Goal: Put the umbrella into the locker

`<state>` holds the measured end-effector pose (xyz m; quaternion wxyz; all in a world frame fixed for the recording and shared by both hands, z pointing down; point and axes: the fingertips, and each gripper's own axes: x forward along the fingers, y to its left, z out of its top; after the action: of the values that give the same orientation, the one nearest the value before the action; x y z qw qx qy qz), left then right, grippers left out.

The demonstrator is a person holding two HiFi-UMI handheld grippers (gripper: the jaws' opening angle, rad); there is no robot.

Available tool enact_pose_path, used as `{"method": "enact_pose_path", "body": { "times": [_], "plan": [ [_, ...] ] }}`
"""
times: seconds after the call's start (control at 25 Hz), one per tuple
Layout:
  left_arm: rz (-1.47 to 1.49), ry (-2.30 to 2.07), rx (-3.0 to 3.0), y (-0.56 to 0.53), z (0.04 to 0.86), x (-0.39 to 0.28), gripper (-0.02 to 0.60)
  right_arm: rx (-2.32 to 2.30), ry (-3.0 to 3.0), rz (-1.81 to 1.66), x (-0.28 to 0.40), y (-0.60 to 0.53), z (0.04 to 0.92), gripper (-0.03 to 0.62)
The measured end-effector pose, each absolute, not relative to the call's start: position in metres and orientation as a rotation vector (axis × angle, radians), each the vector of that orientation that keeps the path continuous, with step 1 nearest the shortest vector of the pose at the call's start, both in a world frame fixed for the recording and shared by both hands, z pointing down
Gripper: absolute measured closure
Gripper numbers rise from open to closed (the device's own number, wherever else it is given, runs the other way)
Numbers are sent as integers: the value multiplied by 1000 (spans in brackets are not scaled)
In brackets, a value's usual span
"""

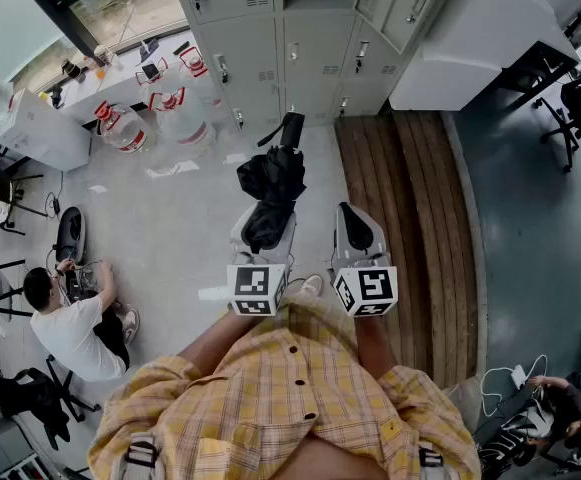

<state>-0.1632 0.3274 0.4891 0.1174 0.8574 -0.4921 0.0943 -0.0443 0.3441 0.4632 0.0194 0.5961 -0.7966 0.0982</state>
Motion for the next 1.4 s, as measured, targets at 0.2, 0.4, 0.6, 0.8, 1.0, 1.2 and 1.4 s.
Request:
{"method": "enact_pose_path", "body": {
  "times": [0.2, 0.4, 0.6, 0.8, 1.0, 1.2, 1.4],
  "plan": [
    [274, -1465, 2511, 330, 491, -145, 324, 1844, -2497, 277, -23, 348, 465, 605],
    [267, -1514, 2517, 331, 489, -124, 322, 1834, -2518, 263, 2, 351, 471, 605],
    [288, -1524, 2515, 331, 491, -112, 322, 1835, -2520, 294, 12, 353, 481, 605],
    [292, -1512, 2514, 329, 496, -101, 322, 1850, -2525, 309, 25, 352, 481, 605],
    [300, -1487, 2503, 321, 508, -91, 322, 1838, -2523, 308, 33, 339, 487, 605],
    [293, -1466, 2495, 303, 520, -84, 322, 1805, -2489, 239, 32, 321, 490, 603],
    [289, -1460, 2473, 269, 529, -81, 322, 1774, -2481, 253, 33, 286, 498, 603]
  ]
}}
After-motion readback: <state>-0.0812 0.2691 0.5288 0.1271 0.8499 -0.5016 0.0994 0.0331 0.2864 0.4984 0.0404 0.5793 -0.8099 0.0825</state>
